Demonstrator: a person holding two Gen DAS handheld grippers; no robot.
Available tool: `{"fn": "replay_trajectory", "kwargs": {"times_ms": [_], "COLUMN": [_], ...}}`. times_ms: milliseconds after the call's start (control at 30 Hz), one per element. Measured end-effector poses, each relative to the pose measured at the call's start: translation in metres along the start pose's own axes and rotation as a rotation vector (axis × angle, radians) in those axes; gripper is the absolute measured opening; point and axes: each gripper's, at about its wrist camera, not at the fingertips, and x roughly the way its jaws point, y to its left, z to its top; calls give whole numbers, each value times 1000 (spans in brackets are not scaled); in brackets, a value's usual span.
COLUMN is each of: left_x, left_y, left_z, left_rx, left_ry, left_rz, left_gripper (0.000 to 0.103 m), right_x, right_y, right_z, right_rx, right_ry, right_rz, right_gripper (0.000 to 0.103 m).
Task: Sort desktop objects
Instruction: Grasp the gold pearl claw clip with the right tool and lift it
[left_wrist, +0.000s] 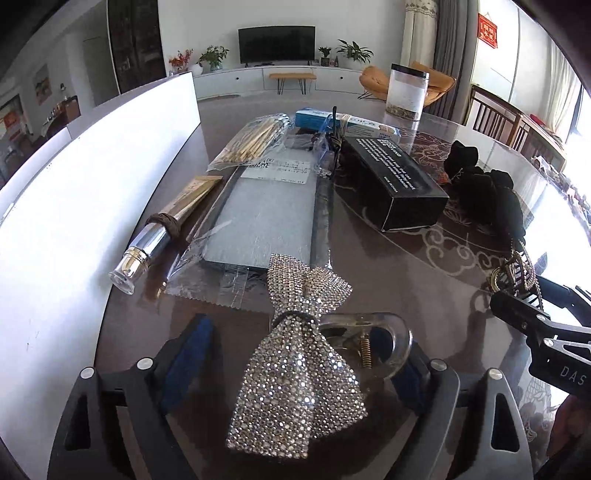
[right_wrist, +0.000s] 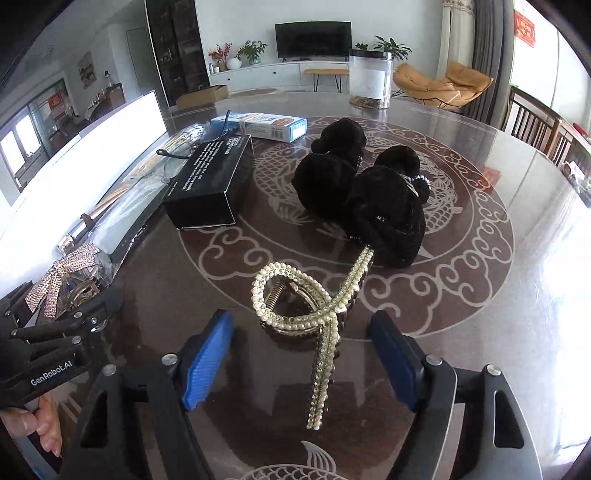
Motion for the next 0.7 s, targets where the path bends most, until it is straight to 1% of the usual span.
{"fn": "replay_trajectory", "kwargs": {"times_ms": [67, 133, 167, 200, 267, 467, 567, 700], "left_x": [0, 1, 2, 2, 2, 2, 2, 2], "left_y": [-3, -4, -4, -5, -5, -6, -6, -5], "left_z": [-1, -1, -1, -1, -1, -1, -1, -1], "left_rx": [14, 20, 25, 32, 35, 35, 35, 35], "left_ry": [1, 5, 11, 18, 18, 18, 18, 17], "left_rz": [2, -4, -10, -16, -19, -20, -20, -18], "left_gripper": [95, 98, 102, 103, 103, 103, 103, 103], "right_x": [0, 1, 1, 1, 2, 5, 8, 8], "right_y": [-1, -3, -4, -5, -6, 0, 2, 2], "right_z": [-1, -1, -1, -1, -1, -2, -3, -4], "right_rx": [4, 14, 22, 29, 34, -5, -11, -13], "right_ry": [-1, 0, 1, 1, 1, 9, 23, 23], "right_rz": [3, 5, 4, 3, 3, -25, -49, -50], "right_gripper": [81, 87, 88, 91, 94, 96, 103, 103]}}
